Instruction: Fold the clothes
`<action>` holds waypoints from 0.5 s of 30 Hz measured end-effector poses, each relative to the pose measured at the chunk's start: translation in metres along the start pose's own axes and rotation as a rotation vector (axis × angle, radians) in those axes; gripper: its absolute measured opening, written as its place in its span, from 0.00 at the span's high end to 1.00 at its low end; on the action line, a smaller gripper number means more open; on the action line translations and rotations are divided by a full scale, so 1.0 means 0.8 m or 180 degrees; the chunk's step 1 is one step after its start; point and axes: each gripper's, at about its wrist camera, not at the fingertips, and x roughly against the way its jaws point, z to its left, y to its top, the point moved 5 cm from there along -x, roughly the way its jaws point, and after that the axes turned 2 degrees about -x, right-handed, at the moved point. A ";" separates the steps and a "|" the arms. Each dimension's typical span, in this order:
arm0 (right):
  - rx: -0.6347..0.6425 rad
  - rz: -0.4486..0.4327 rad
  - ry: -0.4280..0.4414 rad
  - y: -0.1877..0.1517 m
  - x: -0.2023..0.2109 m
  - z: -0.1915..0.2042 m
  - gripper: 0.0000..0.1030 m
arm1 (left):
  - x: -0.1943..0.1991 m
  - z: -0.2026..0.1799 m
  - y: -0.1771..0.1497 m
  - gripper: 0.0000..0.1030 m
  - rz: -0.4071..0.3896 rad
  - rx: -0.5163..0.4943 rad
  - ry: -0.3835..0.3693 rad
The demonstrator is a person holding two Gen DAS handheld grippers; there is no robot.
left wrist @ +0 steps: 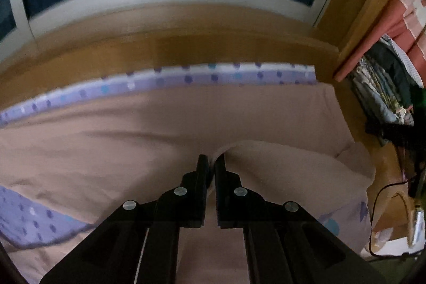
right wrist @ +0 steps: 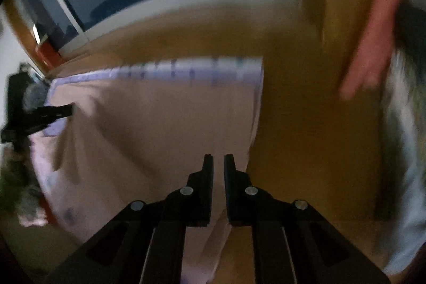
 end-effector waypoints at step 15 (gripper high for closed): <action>0.0197 0.0204 0.0009 -0.045 -0.032 0.019 0.64 | 0.003 -0.014 -0.025 0.97 0.0180 -0.0029 0.0297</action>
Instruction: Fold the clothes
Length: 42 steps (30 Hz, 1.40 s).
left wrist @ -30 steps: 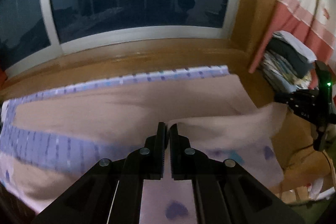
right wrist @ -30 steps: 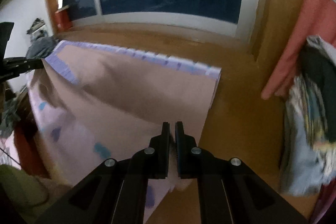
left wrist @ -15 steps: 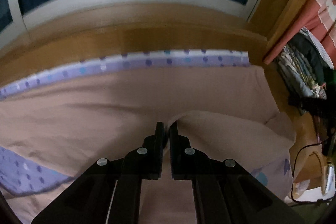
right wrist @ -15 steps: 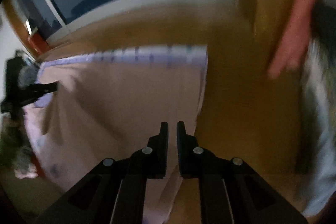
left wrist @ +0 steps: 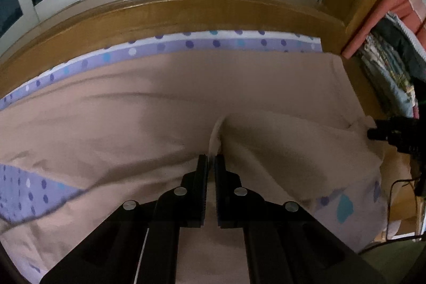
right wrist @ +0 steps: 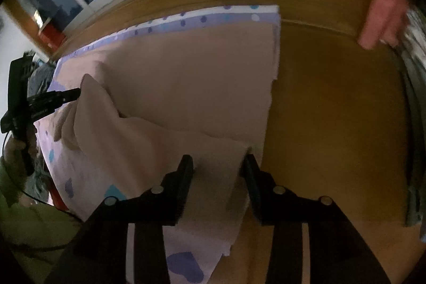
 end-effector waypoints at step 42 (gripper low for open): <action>0.0166 -0.0494 -0.0170 0.106 -0.024 -0.030 0.98 | -0.059 0.014 0.024 0.94 0.0512 -0.0285 -0.0535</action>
